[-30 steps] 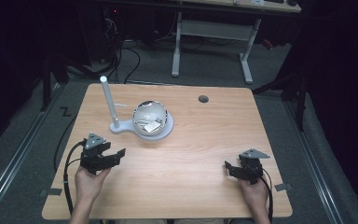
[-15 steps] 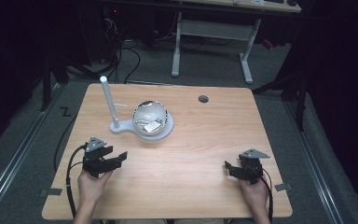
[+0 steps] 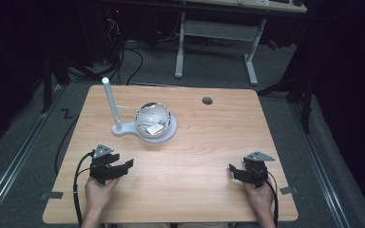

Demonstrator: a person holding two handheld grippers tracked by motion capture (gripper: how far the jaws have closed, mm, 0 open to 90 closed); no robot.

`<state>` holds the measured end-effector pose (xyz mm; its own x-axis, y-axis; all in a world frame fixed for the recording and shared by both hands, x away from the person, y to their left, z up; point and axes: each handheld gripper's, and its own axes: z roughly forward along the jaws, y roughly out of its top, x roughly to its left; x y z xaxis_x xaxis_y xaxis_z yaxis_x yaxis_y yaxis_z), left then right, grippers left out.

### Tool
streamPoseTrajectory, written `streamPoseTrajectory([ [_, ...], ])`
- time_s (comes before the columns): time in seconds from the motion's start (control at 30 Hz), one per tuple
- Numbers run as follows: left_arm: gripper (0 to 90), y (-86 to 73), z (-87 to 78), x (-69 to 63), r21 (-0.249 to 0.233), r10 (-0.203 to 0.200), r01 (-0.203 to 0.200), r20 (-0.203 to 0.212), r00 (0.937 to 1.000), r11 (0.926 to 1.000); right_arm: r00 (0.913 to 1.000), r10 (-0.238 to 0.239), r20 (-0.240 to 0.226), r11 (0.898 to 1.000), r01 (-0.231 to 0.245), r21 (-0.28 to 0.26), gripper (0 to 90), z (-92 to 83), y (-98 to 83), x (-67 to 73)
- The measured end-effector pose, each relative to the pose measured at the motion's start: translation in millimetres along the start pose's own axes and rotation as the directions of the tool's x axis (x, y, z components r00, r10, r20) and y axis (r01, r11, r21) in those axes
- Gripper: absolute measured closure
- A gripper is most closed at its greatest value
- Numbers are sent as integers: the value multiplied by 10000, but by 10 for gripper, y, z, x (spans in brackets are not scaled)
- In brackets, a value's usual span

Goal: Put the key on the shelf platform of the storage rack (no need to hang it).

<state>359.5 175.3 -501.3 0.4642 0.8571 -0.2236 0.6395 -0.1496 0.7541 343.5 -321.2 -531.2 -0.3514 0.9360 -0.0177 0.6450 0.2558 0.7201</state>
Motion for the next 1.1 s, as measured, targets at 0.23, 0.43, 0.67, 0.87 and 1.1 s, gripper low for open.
streamPoseTrajectory([
  [0.23,348,-87,96,-10,162,-72,75,-149,9999,9998,10000,2,17,10000,-2,-17,300,0,-2,4],
  [0.43,347,-135,160,-52,415,184,-171,-323,9993,9990,10000,6,18,10000,-6,-20,300,0,-2,5],
  [0.67,347,-189,216,-72,402,272,-247,-619,9977,9989,10000,4,19,10000,-4,-20,300,0,-2,5],
  [0.87,356,-257,239,-102,152,533,-520,-1020,9934,9985,10000,1,20,10000,-1,-20,300,0,-2,5],
  [1.1,359,-289,261,-128,17,640,-643,-1326,9891,9979,10000,4,15,10000,-4,-22,301,0,-1,5],
])
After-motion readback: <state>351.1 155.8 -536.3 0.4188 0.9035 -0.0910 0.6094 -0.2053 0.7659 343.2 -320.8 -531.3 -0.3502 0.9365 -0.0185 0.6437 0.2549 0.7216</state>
